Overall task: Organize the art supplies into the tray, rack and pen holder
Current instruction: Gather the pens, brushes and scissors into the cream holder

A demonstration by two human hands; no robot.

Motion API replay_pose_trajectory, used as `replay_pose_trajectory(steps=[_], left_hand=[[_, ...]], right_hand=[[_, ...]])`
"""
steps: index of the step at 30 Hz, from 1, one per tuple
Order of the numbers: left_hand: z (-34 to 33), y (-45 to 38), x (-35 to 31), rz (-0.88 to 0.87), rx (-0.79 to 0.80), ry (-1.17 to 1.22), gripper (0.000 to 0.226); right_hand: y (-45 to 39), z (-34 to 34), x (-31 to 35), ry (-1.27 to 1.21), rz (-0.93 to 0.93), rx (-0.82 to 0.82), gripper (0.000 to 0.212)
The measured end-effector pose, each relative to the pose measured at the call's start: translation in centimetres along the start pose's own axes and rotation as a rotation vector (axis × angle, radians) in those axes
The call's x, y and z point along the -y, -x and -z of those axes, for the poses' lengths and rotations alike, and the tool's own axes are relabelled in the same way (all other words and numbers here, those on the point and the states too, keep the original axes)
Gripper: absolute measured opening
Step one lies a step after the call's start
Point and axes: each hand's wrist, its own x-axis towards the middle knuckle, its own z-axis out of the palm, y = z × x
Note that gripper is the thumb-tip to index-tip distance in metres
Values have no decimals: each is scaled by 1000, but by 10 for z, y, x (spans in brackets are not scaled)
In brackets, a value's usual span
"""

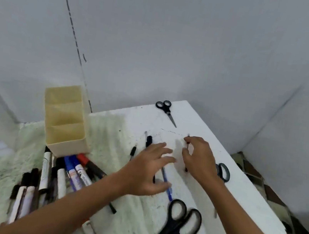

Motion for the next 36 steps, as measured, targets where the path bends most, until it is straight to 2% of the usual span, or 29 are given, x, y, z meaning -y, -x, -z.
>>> replay_pose_trajectory(steps=[3, 6, 8, 11, 13, 16, 20, 22, 25, 27, 29, 31, 33, 36], left_hand=[[-33, -8, -31, -201, 174, -86, 79], [-42, -12, -49, -265, 263, -242, 96], [-44, -12, -52, -283, 264, -255, 97], [-46, -15, -50, -296, 219, -240, 83], [-48, -18, -48, -257, 137, -242, 72], [-47, -23, -45, -89, 41, -265, 68], [-34, -25, -54, 196, 145, -451, 87], [-35, -23, -54, 270, 202, -482, 86], [-38, -22, -52, 157, 164, -410, 75], [-44, -18, -45, 1, 68, -286, 66], [-43, -14, -39, -171, 54, -97, 62], [-32, -8, -38, -294, 187, -18, 70], [-24, -3, -32, -357, 336, -95, 78], [-17, -1, -22, -313, 439, -164, 69]], right_hand=[[24, 14, -43, 198, -110, -55, 43], [40, 16, -68, 361, -170, -50, 51], [45, 12, -76, 397, -196, -28, 48], [45, 4, -79, 376, -165, -59, 51], [44, 0, -79, 365, -134, -87, 49], [40, 2, -79, 376, -147, -173, 45], [37, 5, -79, 355, -218, -205, 55], [36, 4, -80, 298, -202, -238, 53], [35, 0, -82, 233, -153, -265, 48], [34, 0, -83, 214, -139, -270, 47], [33, 0, -84, 204, -135, -270, 46], [33, -1, -84, 194, -124, -275, 46], [33, -2, -84, 171, -108, -275, 45], [32, -3, -83, 153, -88, -259, 43]])
